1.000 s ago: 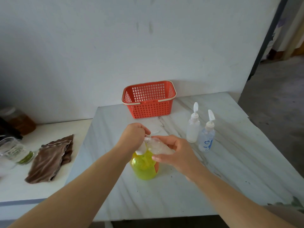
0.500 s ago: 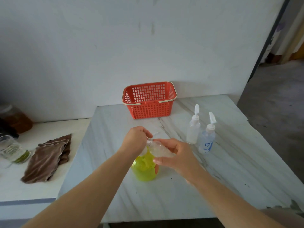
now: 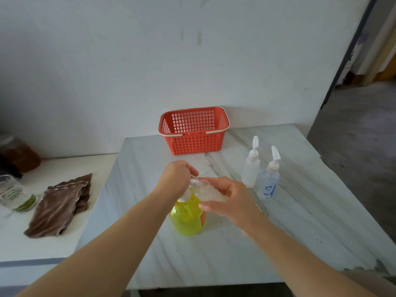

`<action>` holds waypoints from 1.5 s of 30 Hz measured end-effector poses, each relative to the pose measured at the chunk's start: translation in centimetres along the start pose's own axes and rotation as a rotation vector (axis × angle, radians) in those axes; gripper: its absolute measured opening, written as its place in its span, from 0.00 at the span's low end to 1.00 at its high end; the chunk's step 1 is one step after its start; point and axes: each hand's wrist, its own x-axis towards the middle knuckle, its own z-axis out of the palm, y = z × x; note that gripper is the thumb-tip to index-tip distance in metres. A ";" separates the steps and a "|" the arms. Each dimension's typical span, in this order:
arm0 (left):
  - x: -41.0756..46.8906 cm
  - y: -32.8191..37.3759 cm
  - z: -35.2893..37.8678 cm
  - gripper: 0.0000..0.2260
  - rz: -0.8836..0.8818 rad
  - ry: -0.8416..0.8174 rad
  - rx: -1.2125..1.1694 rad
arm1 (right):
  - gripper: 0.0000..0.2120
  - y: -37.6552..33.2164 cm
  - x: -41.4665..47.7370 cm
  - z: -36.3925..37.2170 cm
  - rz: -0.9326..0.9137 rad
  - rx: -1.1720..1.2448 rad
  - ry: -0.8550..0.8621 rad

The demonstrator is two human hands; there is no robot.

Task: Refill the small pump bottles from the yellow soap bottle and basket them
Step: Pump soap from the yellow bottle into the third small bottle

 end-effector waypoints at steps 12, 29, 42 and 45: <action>-0.2 -0.3 0.3 0.16 -0.012 0.001 -0.032 | 0.25 0.5 0.0 -0.1 0.009 -0.015 -0.003; -0.6 -0.5 0.3 0.16 -0.025 -0.002 -0.023 | 0.23 0.6 0.0 0.1 0.017 0.013 0.013; -0.6 0.4 -0.1 0.16 0.016 0.016 -0.002 | 0.23 -0.1 -0.2 0.0 -0.024 0.023 0.012; -0.3 0.5 0.0 0.16 0.035 0.020 0.058 | 0.23 -0.1 -0.1 -0.1 -0.024 0.015 0.008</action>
